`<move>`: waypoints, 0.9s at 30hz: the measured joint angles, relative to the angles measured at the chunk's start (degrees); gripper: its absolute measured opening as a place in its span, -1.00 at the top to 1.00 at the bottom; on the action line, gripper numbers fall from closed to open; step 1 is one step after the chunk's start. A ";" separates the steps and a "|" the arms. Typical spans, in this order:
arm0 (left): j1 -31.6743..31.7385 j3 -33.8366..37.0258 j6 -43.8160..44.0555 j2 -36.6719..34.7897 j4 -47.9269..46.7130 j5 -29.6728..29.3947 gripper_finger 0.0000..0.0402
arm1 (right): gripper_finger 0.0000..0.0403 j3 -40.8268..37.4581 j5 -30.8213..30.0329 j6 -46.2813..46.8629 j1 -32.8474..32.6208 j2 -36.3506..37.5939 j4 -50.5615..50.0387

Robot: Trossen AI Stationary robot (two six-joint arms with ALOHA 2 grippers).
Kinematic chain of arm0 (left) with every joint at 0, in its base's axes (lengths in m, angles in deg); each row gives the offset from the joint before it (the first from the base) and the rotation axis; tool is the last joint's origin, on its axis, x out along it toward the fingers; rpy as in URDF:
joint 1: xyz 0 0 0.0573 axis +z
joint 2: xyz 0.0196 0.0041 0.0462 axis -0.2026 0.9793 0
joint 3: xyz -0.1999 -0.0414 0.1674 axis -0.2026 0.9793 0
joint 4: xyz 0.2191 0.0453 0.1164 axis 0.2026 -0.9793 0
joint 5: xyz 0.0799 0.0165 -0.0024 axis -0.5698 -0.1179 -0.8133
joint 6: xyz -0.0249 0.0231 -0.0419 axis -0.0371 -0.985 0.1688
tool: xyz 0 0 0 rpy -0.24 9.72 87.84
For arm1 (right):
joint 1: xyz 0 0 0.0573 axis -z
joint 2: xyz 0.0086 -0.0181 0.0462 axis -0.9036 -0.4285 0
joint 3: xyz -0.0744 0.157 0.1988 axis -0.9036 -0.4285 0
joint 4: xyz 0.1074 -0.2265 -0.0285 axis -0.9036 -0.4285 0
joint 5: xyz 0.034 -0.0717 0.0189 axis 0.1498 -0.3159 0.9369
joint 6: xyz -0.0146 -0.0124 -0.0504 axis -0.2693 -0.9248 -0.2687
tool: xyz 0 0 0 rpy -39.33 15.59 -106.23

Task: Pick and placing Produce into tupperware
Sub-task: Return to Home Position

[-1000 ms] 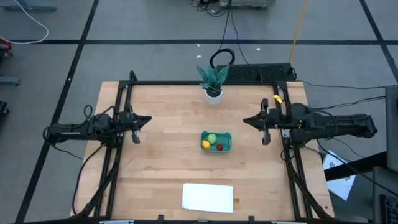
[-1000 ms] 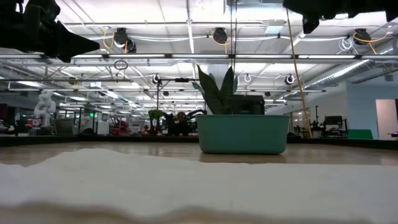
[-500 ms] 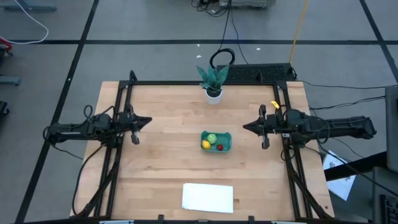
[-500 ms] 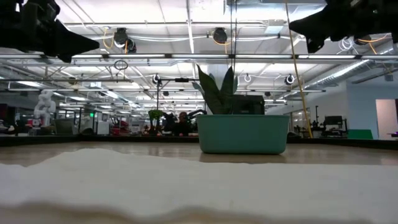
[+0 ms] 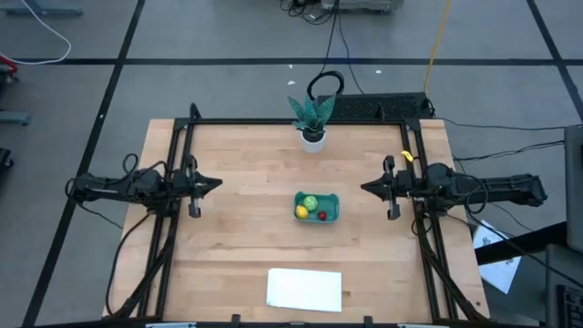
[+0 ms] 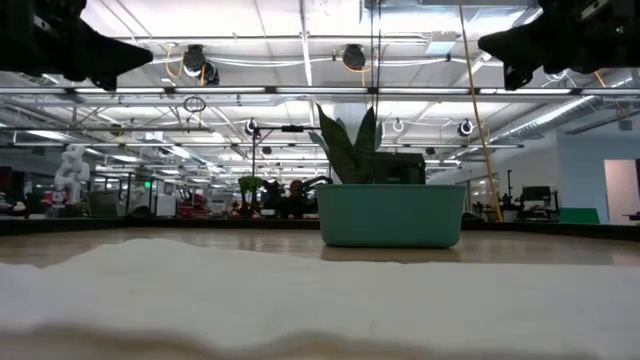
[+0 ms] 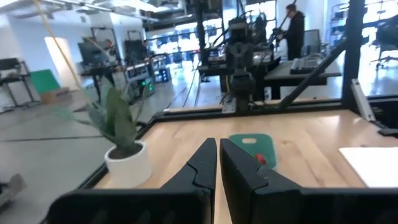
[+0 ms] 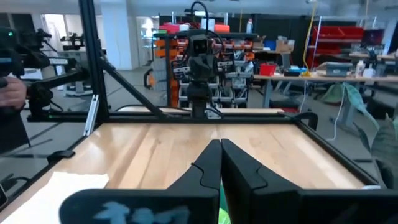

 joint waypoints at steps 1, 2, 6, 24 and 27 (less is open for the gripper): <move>-0.48 0.00 -0.35 0.00 0.40 -0.36 0.87 | 1.00 -0.11 0.02 -0.77 -0.30 0.22 0.05; -0.90 0.00 -0.73 0.00 0.83 -1.44 0.87 | 1.00 -0.31 0.01 -1.29 -0.62 0.54 0.17; -2.05 0.00 -1.48 0.00 0.68 -5.99 0.87 | 1.00 -1.21 0.04 -2.45 -1.32 2.18 0.11; -2.12 0.00 0.72 0.00 0.51 -8.61 0.87 | 1.00 -2.90 0.23 0.90 -1.00 6.22 -1.43; -2.12 0.00 1.74 0.00 0.31 -8.68 0.87 | 1.00 -3.44 1.57 2.02 -1.61 6.22 -1.57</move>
